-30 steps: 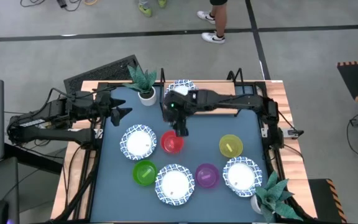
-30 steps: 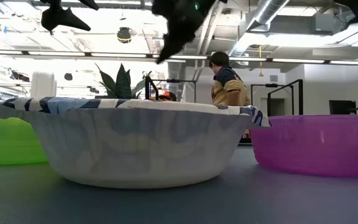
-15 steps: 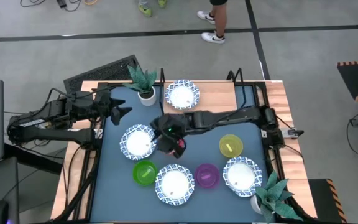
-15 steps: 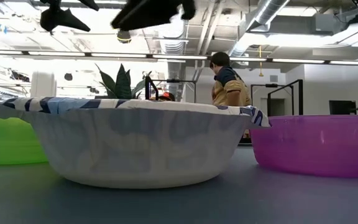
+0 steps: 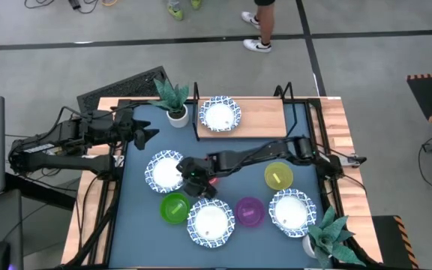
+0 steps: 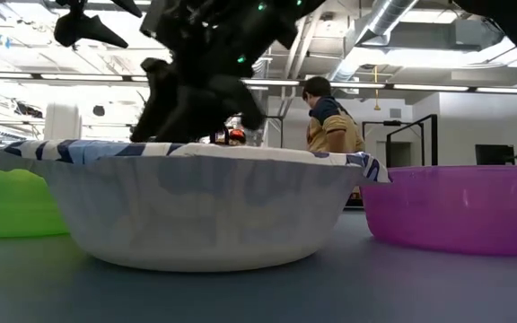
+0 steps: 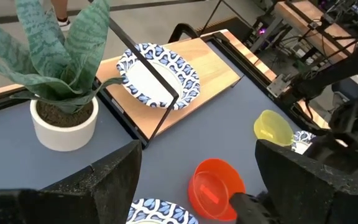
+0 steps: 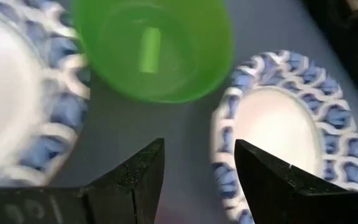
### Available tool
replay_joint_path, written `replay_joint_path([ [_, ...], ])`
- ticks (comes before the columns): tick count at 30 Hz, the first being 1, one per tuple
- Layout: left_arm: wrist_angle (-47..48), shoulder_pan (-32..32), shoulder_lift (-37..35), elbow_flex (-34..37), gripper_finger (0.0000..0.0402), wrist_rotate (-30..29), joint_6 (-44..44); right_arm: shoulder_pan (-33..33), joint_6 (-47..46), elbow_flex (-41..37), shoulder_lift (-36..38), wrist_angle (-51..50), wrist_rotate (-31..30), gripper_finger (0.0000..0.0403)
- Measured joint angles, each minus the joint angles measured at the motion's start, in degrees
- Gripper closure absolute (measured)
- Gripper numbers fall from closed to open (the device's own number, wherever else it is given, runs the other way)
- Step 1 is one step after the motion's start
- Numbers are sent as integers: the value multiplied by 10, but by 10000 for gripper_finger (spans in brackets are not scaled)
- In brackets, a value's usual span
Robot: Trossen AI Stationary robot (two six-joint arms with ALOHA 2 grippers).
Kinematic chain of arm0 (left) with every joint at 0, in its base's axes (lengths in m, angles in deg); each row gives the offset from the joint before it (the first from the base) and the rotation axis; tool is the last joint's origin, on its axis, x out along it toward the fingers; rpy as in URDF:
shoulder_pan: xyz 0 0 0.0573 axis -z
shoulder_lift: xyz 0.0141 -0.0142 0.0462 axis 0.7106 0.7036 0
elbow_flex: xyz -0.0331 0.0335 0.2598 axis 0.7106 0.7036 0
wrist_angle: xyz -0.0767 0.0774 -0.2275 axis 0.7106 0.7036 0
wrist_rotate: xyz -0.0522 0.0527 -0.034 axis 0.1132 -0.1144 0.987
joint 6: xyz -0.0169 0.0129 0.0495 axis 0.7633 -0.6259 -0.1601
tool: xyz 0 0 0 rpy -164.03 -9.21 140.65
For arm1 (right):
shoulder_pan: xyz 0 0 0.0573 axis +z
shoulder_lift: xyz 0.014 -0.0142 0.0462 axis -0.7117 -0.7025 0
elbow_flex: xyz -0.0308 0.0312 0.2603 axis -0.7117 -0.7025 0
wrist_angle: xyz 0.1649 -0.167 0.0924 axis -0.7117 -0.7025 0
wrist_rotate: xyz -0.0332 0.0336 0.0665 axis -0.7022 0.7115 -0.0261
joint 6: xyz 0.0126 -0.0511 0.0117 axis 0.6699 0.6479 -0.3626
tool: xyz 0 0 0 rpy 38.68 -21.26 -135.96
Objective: Place and stack bowls onto a shelf
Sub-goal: Stack the white patterned bowl on top of the white patterned bowl on the shelf
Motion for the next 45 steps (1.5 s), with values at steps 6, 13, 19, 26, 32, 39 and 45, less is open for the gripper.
replay_joint_path([
  [6,4,0,0,0,101,-8,1,-1,1,0,-20,20,-30,183],
  [13,8,0,0,0,101,-13,7,-5,29,0,-18,36,-37,184],
  [19,10,0,0,0,101,-13,7,-12,37,0,-18,43,-27,192],
  [26,11,0,0,0,101,-13,5,-12,98,0,-18,43,-27,196],
  [32,11,0,0,0,101,-13,5,-16,96,0,-18,43,-28,196],
  [39,11,0,0,0,101,-13,4,-16,98,2,-35,39,-29,196],
  [45,12,0,0,0,101,-12,4,-14,99,1,-61,22,-71,196],
])
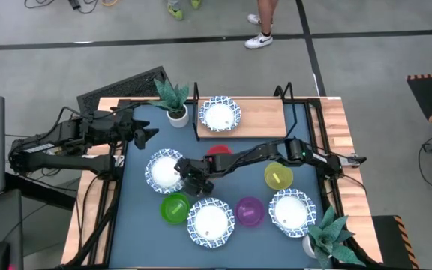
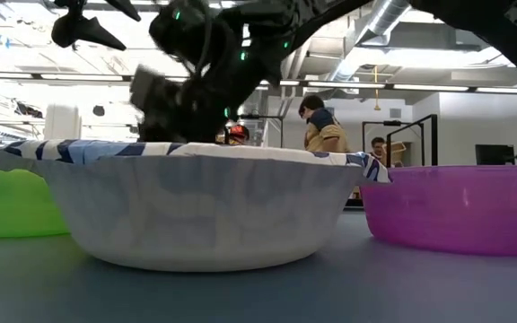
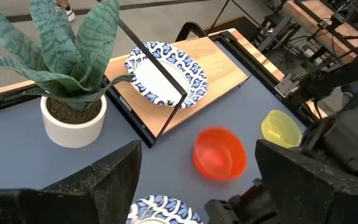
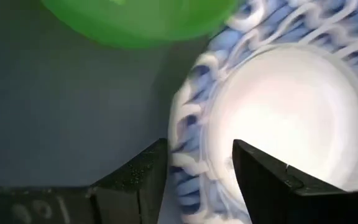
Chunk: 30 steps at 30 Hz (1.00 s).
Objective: Place and stack bowls onto a shelf
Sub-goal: Stack the white patterned bowl on top of the white patterned bowl on the shelf
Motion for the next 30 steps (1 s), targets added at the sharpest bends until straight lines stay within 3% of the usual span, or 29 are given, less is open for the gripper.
replay_joint_path([
  [3,8,0,0,0,101,0,2,4,9,1,-9,7,-42,196],
  [9,12,0,0,0,101,1,4,4,10,0,-8,8,-67,207],
  [17,12,0,0,0,101,0,3,2,10,18,-9,7,-103,282],
  [24,12,0,0,0,101,0,-3,3,1,45,-9,-45,-120,378],
  [30,12,0,0,0,101,-1,-7,3,-53,94,-10,-99,-135,383],
])
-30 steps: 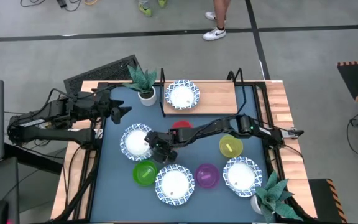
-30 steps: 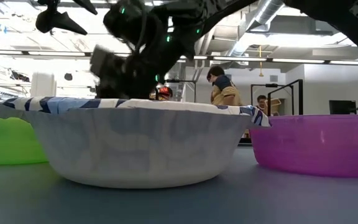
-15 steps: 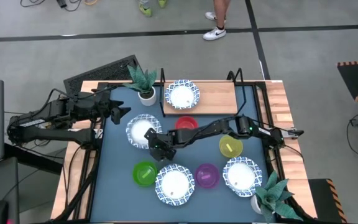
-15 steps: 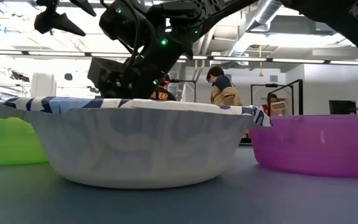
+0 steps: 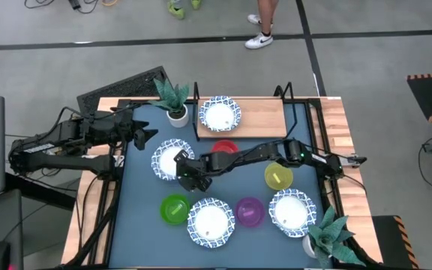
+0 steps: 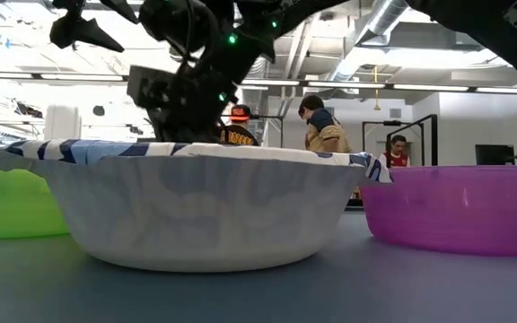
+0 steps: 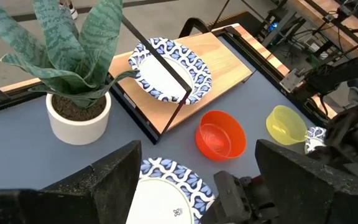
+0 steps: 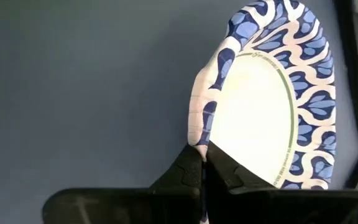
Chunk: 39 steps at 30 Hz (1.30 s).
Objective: Place and stack bowls onto a shelf
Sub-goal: Stack the white patterned bowl on top of the white patterned bowl on the shelf
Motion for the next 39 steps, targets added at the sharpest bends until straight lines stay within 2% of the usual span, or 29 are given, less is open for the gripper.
replay_joint_path([
  [6,-1,0,0,0,101,0,0,0,-61,98,25,-85,-9,383],
  [12,-4,0,0,0,101,0,1,0,-85,170,65,-155,-55,383],
  [17,-6,0,0,0,101,0,1,-18,-94,176,105,-210,-98,383],
  [27,-6,0,0,0,101,-1,2,-93,-164,175,174,-338,-204,383],
  [34,-6,0,0,0,101,-1,1,-180,-260,163,227,-408,-195,383],
  [39,-6,0,0,0,101,-3,-14,-249,-312,90,277,-399,-79,383],
])
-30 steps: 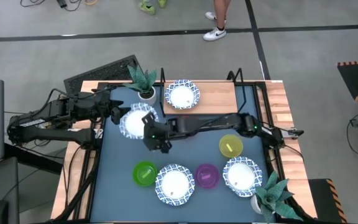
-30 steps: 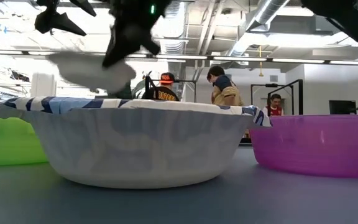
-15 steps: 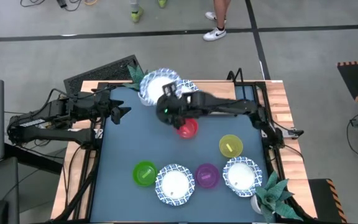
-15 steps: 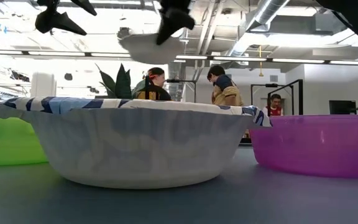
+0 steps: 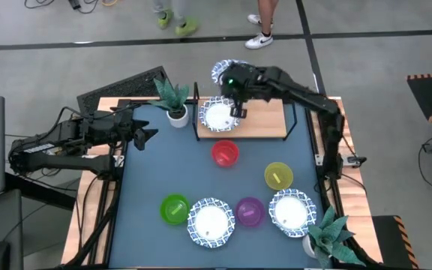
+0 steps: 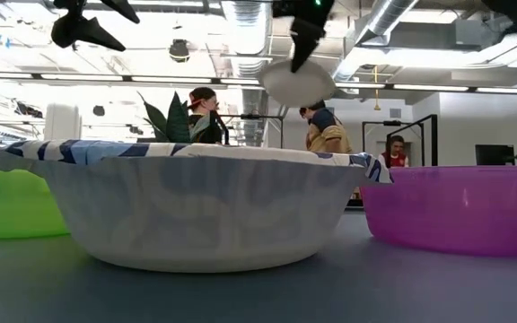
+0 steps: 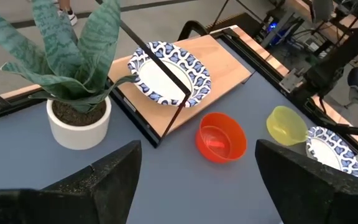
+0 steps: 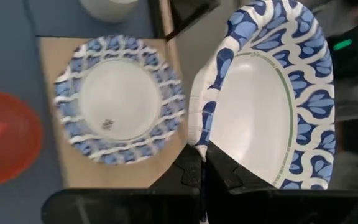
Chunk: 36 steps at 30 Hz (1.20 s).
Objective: Place and stack bowls onto a shelf
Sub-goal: Stack the white patterned bowl on top of the white patterned bowl on the shelf
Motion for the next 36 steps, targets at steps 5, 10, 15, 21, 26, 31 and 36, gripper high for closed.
replay_joint_path([
  [5,0,0,0,0,101,-11,0,-18,5,-139,60,119,20,383],
  [10,1,0,0,0,101,-14,-1,5,45,-295,92,292,31,383],
  [15,1,0,0,0,101,-14,-1,31,68,-384,87,388,30,383],
  [21,1,0,0,0,101,-14,-1,49,65,-401,39,397,30,383],
  [26,2,0,0,0,101,-14,-1,56,65,-401,10,395,30,383],
  [31,5,0,0,0,101,-14,-8,57,81,-400,9,400,30,368],
  [36,5,0,0,0,101,-17,-16,57,80,-400,9,394,30,312],
])
